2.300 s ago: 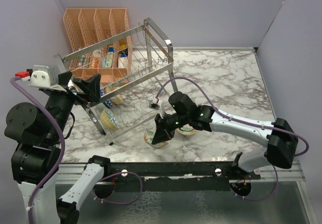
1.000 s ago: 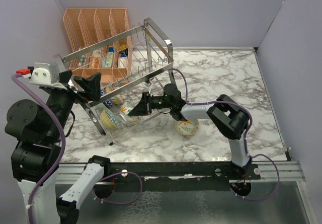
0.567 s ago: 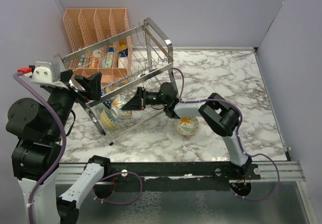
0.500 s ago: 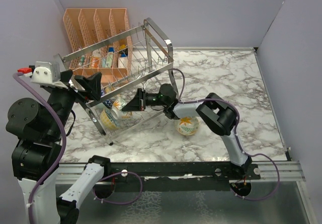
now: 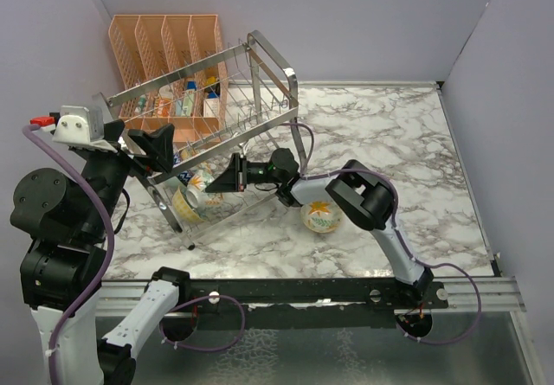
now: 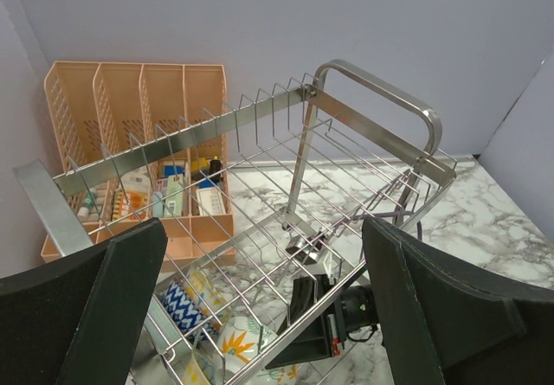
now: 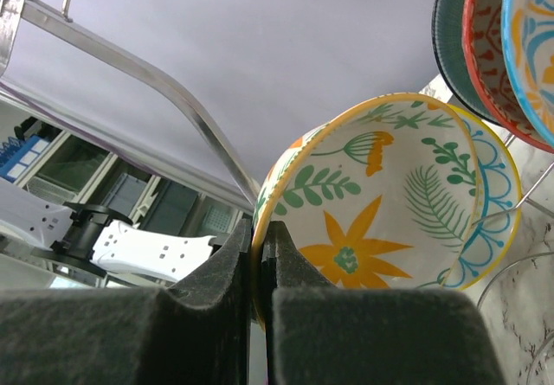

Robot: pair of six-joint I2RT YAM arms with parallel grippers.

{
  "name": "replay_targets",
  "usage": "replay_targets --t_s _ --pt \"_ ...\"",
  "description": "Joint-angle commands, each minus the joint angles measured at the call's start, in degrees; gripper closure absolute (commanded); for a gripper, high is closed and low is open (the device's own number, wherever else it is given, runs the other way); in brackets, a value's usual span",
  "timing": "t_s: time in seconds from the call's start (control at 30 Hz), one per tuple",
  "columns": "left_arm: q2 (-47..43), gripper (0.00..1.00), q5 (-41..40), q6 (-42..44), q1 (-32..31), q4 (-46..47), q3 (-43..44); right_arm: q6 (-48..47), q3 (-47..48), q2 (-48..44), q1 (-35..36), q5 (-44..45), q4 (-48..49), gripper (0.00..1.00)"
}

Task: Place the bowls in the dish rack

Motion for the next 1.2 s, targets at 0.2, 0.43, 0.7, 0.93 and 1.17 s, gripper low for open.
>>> replay_targets --t_s 0.2,0.43,0.7,0.93,1.17 --pt "-0.8 0.01 -2.7 1.3 -0.5 -0.3 -0.2 4.4 2.7 4.1 1.3 0.5 0.5 0.99" --pt "-1.1 0.01 -3.2 1.6 -0.7 -0.3 -0.5 6.7 4.5 7.1 1.3 -2.2 -1.0 0.99" --pt "-1.4 0.01 -3.5 1.7 -0.8 -0.5 -0.5 2.6 1.9 4.5 1.3 -1.1 -6.4 0.81" --pt "-1.4 0.01 -3.3 1.4 -0.9 -0.6 -0.3 -4.2 3.6 0.8 1.3 -2.9 -12.5 0.7" --pt "-1.2 0.01 -3.2 1.3 -0.9 -0.4 -0.2 -6.1 1.8 -2.4 1.3 -4.8 -11.5 0.56"
